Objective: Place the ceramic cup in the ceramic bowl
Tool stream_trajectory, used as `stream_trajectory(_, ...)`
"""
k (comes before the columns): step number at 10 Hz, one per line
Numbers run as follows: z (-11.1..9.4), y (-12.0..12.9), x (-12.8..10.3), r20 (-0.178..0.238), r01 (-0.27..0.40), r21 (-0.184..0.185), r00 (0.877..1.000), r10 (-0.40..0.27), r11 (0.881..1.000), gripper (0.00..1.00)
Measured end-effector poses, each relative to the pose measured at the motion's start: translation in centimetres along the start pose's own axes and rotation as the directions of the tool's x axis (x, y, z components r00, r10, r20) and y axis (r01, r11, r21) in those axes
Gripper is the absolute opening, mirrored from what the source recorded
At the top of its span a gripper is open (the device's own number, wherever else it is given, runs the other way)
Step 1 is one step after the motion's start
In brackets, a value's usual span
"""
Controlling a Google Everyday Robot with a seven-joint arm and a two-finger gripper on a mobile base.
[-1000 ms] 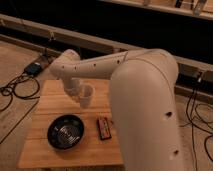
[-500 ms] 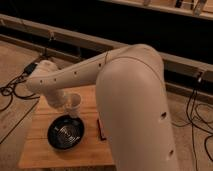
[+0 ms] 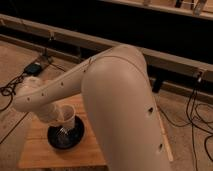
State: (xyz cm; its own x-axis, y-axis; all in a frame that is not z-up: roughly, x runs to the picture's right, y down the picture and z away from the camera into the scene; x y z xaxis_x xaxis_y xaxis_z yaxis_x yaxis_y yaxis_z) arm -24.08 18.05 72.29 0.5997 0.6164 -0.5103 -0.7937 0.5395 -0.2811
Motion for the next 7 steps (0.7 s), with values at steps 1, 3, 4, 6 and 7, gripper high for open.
stream_trajectory(1, 0.4, 0.8, 0.1, 0.011, -0.008, -0.010, 1.000, 0.008, 1.000, 0.00)
stream_trajectory(3, 1.4, 2.2, 0.5, 0.038, -0.020, -0.028, 0.999, 0.021, 0.999, 0.00)
stream_trajectory(4, 1.9, 2.5, 0.8, 0.043, -0.025, -0.031, 0.999, 0.027, 0.999, 0.00)
stream_trajectory(6, 3.3, 2.8, 1.5, 0.041, -0.029, -0.021, 0.999, 0.030, 0.999, 0.10)
stream_trajectory(7, 3.9, 2.7, 1.8, 0.035, -0.026, -0.010, 0.999, 0.026, 1.000, 0.20)
